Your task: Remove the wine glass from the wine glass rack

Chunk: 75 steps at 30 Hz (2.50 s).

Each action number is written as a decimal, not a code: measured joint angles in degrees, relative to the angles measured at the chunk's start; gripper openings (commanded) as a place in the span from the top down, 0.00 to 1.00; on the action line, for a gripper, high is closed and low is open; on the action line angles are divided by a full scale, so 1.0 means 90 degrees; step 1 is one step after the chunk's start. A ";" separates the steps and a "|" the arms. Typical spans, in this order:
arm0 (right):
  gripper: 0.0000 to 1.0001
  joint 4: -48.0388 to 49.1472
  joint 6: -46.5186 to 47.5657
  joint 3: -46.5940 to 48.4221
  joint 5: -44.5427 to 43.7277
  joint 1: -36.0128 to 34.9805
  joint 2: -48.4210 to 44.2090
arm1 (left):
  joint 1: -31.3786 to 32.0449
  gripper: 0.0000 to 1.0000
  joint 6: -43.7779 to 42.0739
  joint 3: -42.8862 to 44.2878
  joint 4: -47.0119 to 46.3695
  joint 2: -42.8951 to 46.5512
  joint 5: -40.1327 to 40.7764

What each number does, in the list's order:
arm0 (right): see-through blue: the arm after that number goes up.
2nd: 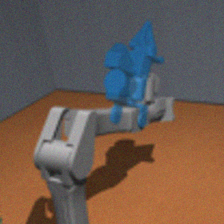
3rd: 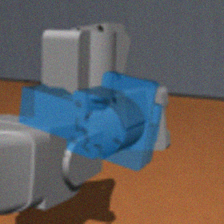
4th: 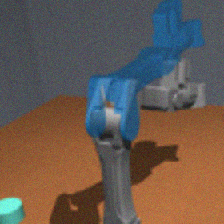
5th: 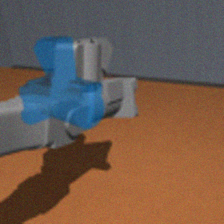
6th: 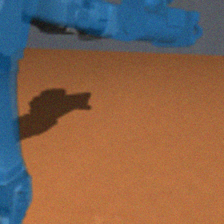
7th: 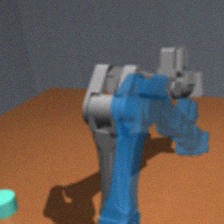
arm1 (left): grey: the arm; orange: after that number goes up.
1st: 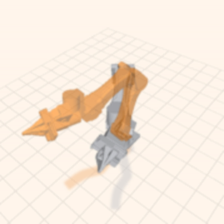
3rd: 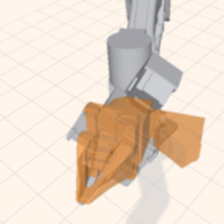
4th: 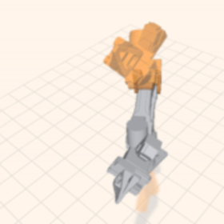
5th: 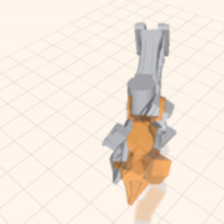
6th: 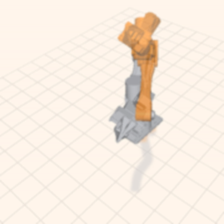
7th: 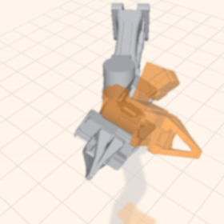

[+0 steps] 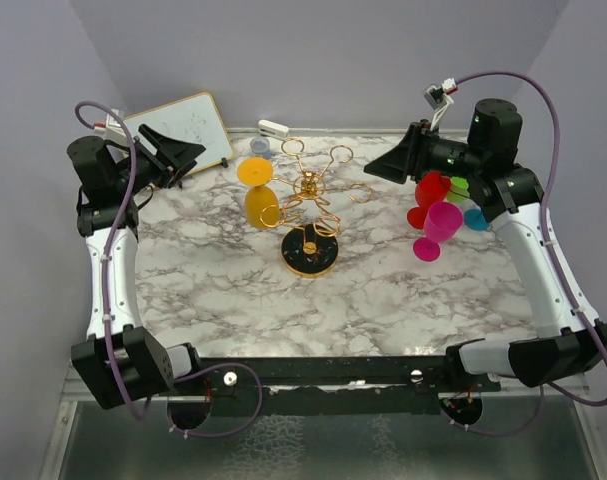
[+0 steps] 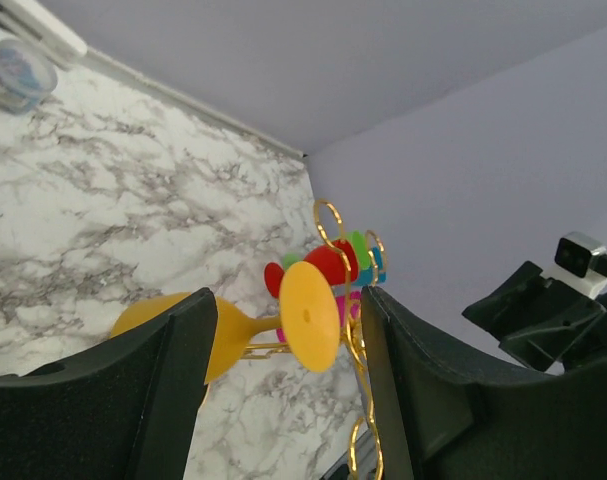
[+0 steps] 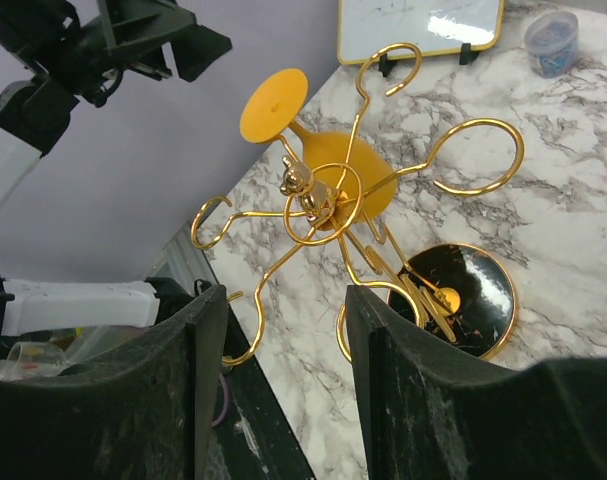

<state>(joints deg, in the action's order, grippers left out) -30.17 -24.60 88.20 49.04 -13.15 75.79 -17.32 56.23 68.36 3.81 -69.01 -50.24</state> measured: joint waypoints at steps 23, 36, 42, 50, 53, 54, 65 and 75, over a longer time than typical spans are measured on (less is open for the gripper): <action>0.55 0.0029 -0.0063 -0.0066 -0.0719 -0.0202 -0.0066 | 0.1209 0.43 -0.0131 -0.0221 0.0049 -0.0704 0.0007; 0.55 0.0090 -0.0068 -0.0393 -0.0789 -0.0202 -0.0172 | 0.1593 0.59 0.0204 -0.0362 -0.0328 -0.0823 0.0000; 0.55 0.0134 -0.0070 -0.0447 -0.0833 -0.0202 -0.0253 | 0.1605 0.72 0.0289 -0.0386 -0.0437 -0.0840 0.0000; 0.55 0.0175 -0.0070 -0.0481 -0.0860 -0.0202 -0.0301 | 0.1608 0.84 0.0413 -0.0457 -0.0537 -0.0840 -0.0015; 0.55 0.0175 -0.0070 -0.0512 -0.0879 -0.0202 -0.0304 | 0.1608 0.91 0.0464 -0.0457 -0.0583 -0.0840 -0.0044; 0.55 0.0175 -0.0073 -0.0525 -0.0891 -0.0202 -0.0304 | 0.1608 0.93 0.0483 -0.0457 -0.0600 -0.0840 -0.0056; 0.55 0.0202 -0.0097 -0.0561 -0.0991 -0.0202 -0.0466 | 0.1608 1.00 0.0627 -0.0440 -0.0646 -0.0758 -0.0100; 0.55 0.0221 -0.0146 -0.0663 -0.1032 -0.0202 -0.0605 | 0.1608 1.00 0.0724 -0.0350 -0.0568 -0.0529 -0.0102</action>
<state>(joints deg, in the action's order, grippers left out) -28.18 -25.91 82.24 39.75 -14.96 70.35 -2.85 62.74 65.21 -1.30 -73.78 -51.16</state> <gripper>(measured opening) 0.451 0.050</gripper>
